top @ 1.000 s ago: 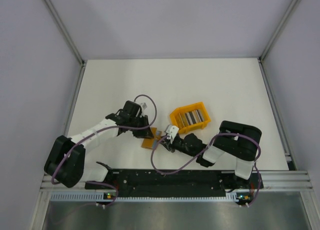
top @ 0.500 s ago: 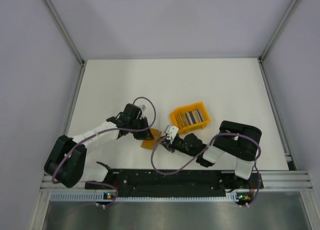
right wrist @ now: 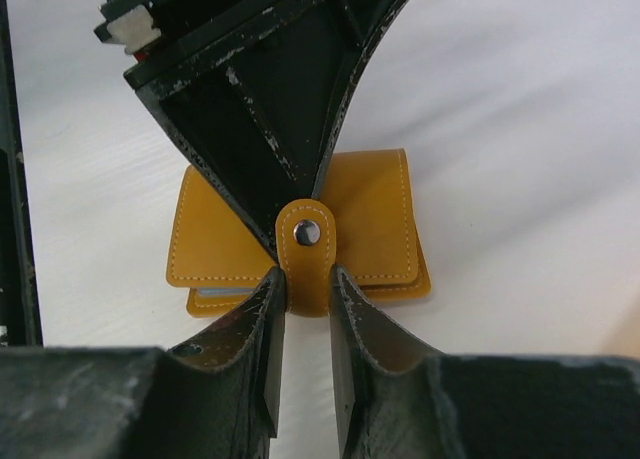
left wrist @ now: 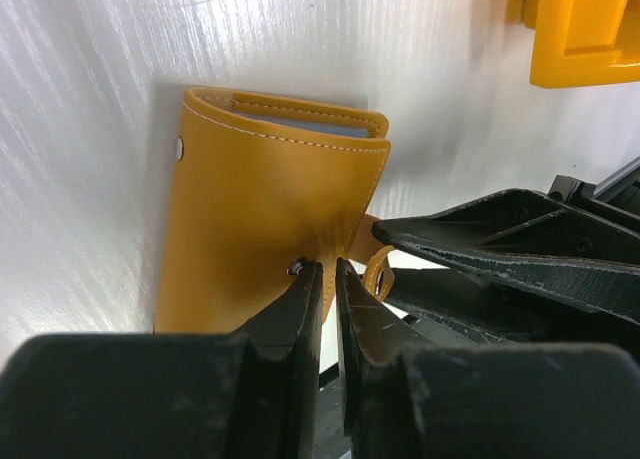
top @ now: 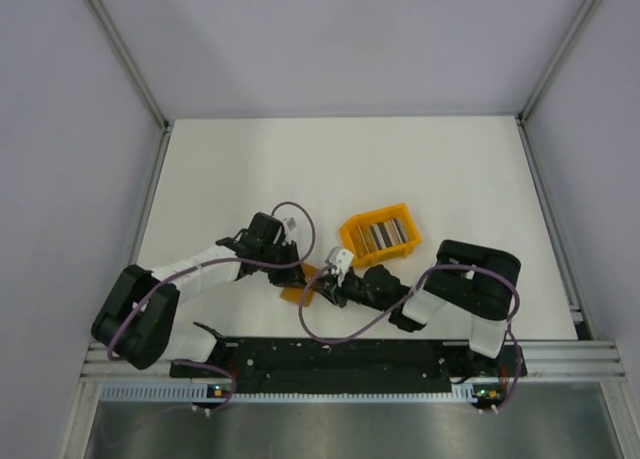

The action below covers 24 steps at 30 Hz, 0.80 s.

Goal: Put the credit cards into the card holder
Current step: Close the card holder at the center of the board.

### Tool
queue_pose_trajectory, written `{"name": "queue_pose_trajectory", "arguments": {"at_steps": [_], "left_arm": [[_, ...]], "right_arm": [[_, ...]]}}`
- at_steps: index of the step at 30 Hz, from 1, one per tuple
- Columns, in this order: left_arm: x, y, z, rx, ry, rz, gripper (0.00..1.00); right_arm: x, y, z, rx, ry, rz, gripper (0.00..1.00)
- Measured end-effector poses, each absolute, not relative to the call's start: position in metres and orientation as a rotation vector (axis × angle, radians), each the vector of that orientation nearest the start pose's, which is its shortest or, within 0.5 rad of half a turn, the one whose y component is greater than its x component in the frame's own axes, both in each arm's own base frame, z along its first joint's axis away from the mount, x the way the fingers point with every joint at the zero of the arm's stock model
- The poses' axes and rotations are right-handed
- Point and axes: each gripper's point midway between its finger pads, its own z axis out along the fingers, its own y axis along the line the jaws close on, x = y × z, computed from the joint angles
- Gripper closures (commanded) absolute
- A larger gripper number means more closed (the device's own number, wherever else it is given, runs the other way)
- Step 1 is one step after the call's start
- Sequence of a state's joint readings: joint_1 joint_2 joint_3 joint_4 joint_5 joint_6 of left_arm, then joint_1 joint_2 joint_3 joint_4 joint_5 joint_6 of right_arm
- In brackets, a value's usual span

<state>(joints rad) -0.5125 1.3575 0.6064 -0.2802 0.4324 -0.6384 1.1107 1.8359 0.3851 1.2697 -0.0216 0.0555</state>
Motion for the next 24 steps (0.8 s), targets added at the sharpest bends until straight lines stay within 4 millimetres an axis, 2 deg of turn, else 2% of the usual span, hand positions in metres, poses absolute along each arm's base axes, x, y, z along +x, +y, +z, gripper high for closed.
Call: {"name": "queue_pose_trajectory", "arguments": {"at_steps": [5,10,17,21,24], "left_arm": [[0.185,-0.215,0.034,-0.023,2.788,-0.919,0.84],[0.191,-0.205,0.033,-0.046,2.769,-0.833,0.79],[0.191,-0.199,0.039,-0.039,2.748,-0.784,0.73],[0.192,-0.193,0.047,-0.039,2.721,-0.749,0.66],[0.199,-0.193,0.060,-0.033,2.676,-0.744,0.62]], "right_arm": [[0.178,0.388,0.042,-0.976,1.664,0.876,0.72],[0.183,0.401,0.041,-1.047,1.801,0.818,0.63],[0.178,0.398,0.038,-1.131,1.878,0.783,0.56],[0.173,0.395,0.052,-1.141,1.867,0.801,0.54],[0.173,0.397,0.077,-1.121,1.817,0.832,0.53]]}}
